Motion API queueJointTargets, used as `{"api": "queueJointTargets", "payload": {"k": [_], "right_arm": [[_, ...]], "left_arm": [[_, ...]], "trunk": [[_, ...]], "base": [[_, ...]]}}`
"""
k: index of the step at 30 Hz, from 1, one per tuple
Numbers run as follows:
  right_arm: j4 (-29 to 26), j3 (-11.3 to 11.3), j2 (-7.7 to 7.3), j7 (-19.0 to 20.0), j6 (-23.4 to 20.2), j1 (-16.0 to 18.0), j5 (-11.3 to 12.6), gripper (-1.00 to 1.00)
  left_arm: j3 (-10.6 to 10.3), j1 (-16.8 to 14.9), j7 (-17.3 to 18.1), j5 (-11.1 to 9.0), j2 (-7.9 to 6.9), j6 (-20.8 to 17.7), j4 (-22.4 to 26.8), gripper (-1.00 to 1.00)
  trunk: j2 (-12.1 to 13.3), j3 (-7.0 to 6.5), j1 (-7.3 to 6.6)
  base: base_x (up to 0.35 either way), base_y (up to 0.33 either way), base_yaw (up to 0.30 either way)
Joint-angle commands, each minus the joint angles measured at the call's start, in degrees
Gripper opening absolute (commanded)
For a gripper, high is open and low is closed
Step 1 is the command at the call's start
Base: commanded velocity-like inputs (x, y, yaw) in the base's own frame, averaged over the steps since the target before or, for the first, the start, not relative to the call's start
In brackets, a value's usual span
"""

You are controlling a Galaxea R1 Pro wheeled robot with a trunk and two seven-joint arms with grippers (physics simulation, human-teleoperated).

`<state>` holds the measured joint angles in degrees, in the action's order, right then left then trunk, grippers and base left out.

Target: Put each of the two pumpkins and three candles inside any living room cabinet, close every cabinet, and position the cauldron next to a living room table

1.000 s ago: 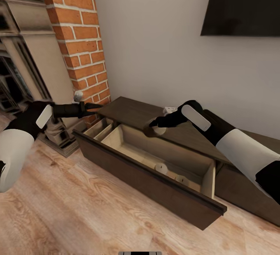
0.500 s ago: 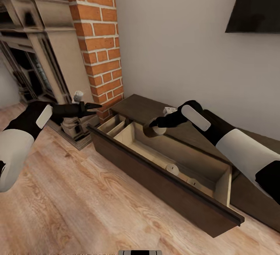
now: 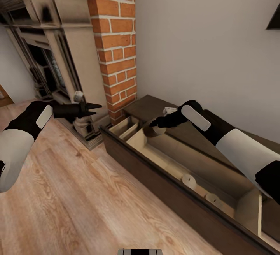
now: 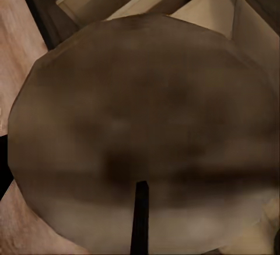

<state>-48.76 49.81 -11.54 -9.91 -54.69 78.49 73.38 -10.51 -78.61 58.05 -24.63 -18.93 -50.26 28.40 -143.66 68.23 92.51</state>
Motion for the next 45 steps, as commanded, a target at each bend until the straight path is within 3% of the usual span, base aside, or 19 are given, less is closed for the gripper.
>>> {"api": "queueJointTargets", "payload": {"k": [1, 15, 34, 38, 42, 45], "right_arm": [[-0.1, 0.2, -0.06, -0.5, 0.0, 0.1, 0.6, -1.00], [-0.1, 0.2, -0.06, -0.5, 0.0, 0.1, 0.6, -1.00], [2.9, 0.2, -0.06, -0.6, 0.0, 0.1, 0.6, -1.00], [7.2, 0.2, -0.05, -0.7, 0.0, 0.1, 0.4, -1.00], [11.7, 0.1, 1.59, -0.6, 0.0, 0.1, -2.8, -1.00], [15.6, -0.1, 3.89, -0.2, 0.1, 0.1, -6.7, -1.00]], "left_arm": [[-0.3, -0.1, 0.0, -0.3, -0.05, -0.3, 0.0, 1.00], [-0.3, -0.1, 0.0, -0.3, -0.05, -0.3, 0.0, 1.00], [-0.3, -0.1, 0.1, -0.3, -0.05, -0.3, 0.1, 1.00], [-0.2, 0.0, 0.6, -0.4, -0.13, -0.3, -0.1, 1.00], [-0.2, 0.0, 0.6, -0.4, -0.14, -0.3, 0.0, 1.00], [-0.2, 0.0, 0.7, -0.4, -0.16, -0.3, -0.1, 1.00]], "trunk": [[0.0, 0.10, 0.02], [0.0, 0.16, 0.02], [0.0, 0.16, 0.02], [0.0, 0.16, 0.02], [0.0, 0.16, 0.02], [0.0, 0.16, 0.02]], "base": [[0.294, 0.062, 0.095], [0.155, -0.079, 0.010], [0.006, -0.005, 0.000], [0.000, 0.000, 0.000], [0.000, 0.000, 0.000], [0.000, 0.000, 0.000]]}}
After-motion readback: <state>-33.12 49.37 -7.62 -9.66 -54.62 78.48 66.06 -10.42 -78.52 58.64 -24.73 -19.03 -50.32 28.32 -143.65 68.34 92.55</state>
